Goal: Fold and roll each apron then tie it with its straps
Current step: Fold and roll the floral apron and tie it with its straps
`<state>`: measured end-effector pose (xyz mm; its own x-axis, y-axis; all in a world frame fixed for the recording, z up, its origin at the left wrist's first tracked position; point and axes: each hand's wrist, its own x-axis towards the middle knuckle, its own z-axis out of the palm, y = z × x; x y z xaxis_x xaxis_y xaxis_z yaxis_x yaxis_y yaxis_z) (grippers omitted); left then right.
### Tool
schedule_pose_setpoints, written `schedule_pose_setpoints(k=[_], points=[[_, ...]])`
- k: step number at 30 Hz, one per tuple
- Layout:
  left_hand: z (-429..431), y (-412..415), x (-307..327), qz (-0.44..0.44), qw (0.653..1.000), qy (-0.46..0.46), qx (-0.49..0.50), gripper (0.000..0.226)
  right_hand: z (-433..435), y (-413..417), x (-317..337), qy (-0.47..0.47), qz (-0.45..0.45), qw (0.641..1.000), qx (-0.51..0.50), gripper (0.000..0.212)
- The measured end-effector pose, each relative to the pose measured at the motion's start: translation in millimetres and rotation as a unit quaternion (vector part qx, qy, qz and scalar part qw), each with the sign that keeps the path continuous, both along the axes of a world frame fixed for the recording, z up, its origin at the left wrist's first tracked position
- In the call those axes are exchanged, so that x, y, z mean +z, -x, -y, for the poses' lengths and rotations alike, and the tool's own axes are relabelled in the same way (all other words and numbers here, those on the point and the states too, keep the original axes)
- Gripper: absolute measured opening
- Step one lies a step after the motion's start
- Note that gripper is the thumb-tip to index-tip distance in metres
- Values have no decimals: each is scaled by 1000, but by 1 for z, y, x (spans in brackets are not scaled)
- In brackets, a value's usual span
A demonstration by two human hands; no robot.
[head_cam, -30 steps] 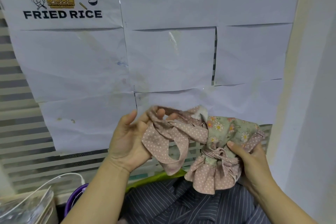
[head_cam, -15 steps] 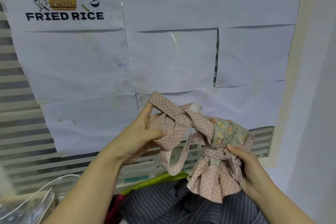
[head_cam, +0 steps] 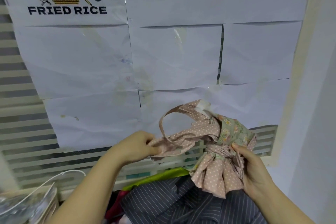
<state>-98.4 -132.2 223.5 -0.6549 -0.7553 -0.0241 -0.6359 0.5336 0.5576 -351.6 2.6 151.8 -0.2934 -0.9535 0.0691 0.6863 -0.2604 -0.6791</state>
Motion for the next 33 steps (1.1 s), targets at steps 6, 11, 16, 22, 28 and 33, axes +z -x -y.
schedule_pose_setpoints(k=[6, 11, 16, 22, 28, 33], points=[[-12, 18, 31, -541, 762, -353, 49, 37, 3, 1, -10, -15, 18, 999, -43, 108], [-29, 39, 79, -470, 820, -325, -32, 36, 11, -17, -28, -10, 51, 999, -9, 111], [-38, 62, 112, -423, 867, -255, -74, 38, 12, -37, -37, -37, 45, 998, -9, 77], [-39, 71, 126, -337, 931, -104, -92, 38, -1, -46, -32, -171, -72, 982, 34, 83], [-33, 66, 129, -295, 949, -81, -77, 31, -4, -33, 64, -89, -391, 909, -115, 85], [-34, 69, 158, -269, 958, -39, -93, 32, 25, -39, 195, 62, -590, 804, -43, 81]])
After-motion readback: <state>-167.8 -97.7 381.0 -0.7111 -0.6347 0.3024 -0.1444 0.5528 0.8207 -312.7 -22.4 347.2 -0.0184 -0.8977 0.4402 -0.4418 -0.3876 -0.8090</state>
